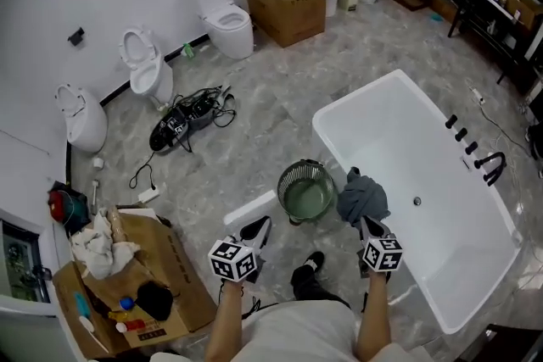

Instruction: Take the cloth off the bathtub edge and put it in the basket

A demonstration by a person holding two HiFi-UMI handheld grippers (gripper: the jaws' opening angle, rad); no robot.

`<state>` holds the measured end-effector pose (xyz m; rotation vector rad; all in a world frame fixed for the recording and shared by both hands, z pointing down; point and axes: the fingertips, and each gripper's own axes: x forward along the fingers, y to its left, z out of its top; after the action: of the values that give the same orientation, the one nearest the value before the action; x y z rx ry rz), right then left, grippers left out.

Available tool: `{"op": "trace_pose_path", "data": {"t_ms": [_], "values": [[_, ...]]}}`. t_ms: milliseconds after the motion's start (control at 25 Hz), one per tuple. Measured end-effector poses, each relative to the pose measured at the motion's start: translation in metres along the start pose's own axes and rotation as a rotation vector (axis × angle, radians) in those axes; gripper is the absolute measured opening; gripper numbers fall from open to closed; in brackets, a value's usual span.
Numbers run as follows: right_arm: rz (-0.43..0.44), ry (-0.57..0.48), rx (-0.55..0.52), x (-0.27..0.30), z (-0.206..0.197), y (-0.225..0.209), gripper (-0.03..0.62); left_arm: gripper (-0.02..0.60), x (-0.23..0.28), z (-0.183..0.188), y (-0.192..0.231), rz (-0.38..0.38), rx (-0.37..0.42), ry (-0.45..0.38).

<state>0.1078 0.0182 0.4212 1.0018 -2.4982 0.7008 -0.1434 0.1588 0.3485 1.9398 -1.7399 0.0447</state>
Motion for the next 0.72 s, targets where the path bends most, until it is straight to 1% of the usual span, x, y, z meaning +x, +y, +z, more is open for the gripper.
{"op": "trace_pose_path", "data": {"t_ms": [80, 160, 240, 320, 400, 480, 600, 720], "values": [[0.027, 0.015, 0.001, 0.016, 0.008, -0.007, 0.0, 0.055, 0.027, 0.023, 0.001, -0.042, -0.002, 0.001], [0.033, 0.024, 0.008, 0.028, 0.011, -0.02, 0.0, 0.055, 0.053, 0.041, 0.003, -0.065, 0.029, 0.017], [0.009, 0.037, 0.023, 0.037, 0.003, -0.038, 0.0, 0.055, 0.073, 0.048, 0.006, -0.077, 0.07, 0.042], [-0.029, 0.047, 0.041, 0.042, -0.01, -0.057, 0.0, 0.055, 0.089, 0.049, 0.009, -0.091, 0.08, 0.059], [-0.074, 0.036, 0.069, 0.044, -0.015, -0.074, 0.0, 0.055, 0.099, 0.046, 0.014, -0.103, 0.066, 0.076], [-0.113, 0.02, 0.098, 0.047, -0.016, -0.089, 0.0, 0.055, 0.105, 0.038, 0.024, -0.098, 0.056, 0.102], [-0.16, 0.034, 0.124, 0.047, -0.027, -0.101, 0.0, 0.055, 0.111, 0.017, 0.043, -0.075, 0.043, 0.155], [-0.244, 0.039, 0.156, 0.043, -0.043, -0.115, 0.001, 0.055, 0.123, -0.005, 0.056, -0.066, 0.033, 0.199]]}}
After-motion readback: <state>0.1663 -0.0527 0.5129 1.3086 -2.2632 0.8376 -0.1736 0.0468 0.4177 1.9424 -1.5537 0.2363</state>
